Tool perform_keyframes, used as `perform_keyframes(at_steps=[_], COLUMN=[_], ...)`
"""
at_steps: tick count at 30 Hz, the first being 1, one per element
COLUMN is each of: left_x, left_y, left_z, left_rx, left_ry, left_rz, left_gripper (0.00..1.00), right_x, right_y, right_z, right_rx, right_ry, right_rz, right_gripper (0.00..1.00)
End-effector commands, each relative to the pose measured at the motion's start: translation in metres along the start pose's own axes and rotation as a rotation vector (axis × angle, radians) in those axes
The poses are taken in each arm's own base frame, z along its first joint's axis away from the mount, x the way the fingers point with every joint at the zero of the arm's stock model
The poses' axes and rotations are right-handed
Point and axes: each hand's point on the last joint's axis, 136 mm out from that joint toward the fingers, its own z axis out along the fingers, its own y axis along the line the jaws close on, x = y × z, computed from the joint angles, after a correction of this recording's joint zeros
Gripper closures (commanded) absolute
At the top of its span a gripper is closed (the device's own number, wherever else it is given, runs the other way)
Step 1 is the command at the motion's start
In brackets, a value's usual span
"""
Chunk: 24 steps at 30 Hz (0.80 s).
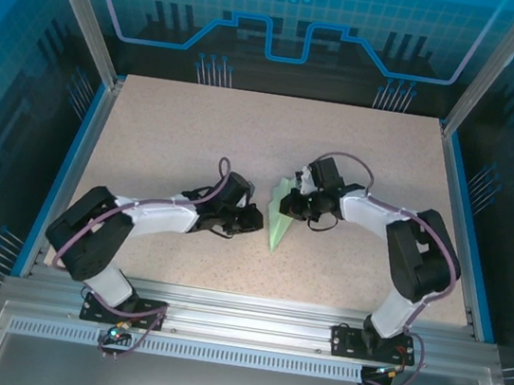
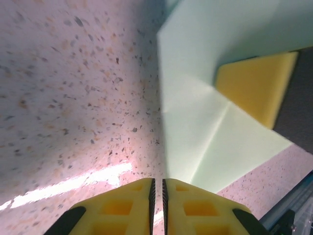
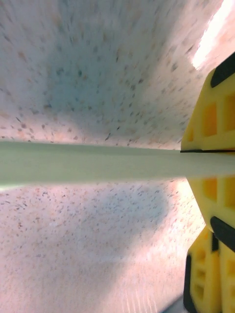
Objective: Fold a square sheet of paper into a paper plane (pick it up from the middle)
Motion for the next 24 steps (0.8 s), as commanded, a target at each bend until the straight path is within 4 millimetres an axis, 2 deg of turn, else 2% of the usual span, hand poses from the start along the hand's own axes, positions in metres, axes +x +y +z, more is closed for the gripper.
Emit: perform_keyframes(at_steps=[1, 4, 6, 7, 10, 12, 15, 19, 22, 24], left_x=[-0.018, -0.026, -0.031, -0.033, -0.037, -0.037, -0.036, -0.033, -0.03, -0.029], left_y=[0.015, 0.025, 0.031, 0.036, 0.05, 0.06, 0.075, 0.091, 0.1, 0.104], left_z=[-0.024, -0.042, -0.053, -0.058, -0.075, -0.085, -0.104, -0.127, -0.143, -0.151], left_rx=[-0.087, -0.145, -0.175, -0.193, -0.247, -0.279, -0.297, -0.302, -0.316, -0.321], left_ry=[-0.127, -0.203, -0.253, -0.281, -0.349, -0.396, -0.475, -0.562, -0.604, -0.628], left_rz=[-0.018, -0.019, -0.029, -0.038, -0.077, -0.112, -0.163, -0.21, -0.224, -0.229], left_gripper=[0.83, 0.83, 0.83, 0.82, 0.82, 0.82, 0.81, 0.76, 0.74, 0.72], right_x=[0.006, 0.001, -0.004, -0.006, -0.009, -0.007, 0.001, 0.023, 0.04, 0.05], right_y=[-0.017, -0.036, -0.041, -0.041, -0.035, -0.027, -0.014, 0.004, 0.021, 0.033], right_z=[-0.045, -0.083, -0.102, -0.108, -0.105, -0.092, -0.059, -0.004, 0.027, 0.04], right_rx=[0.36, 0.725, 0.905, 0.971, 1.083, 1.115, 1.132, 1.08, 1.019, 0.981], right_ry=[0.006, -0.003, -0.009, -0.014, -0.018, 0.004, 0.054, 0.138, 0.175, 0.191], right_rz=[-0.191, -0.317, -0.374, -0.399, -0.465, -0.514, -0.563, -0.599, -0.609, -0.62], right_gripper=[0.91, 0.9, 0.89, 0.89, 0.88, 0.87, 0.86, 0.83, 0.8, 0.76])
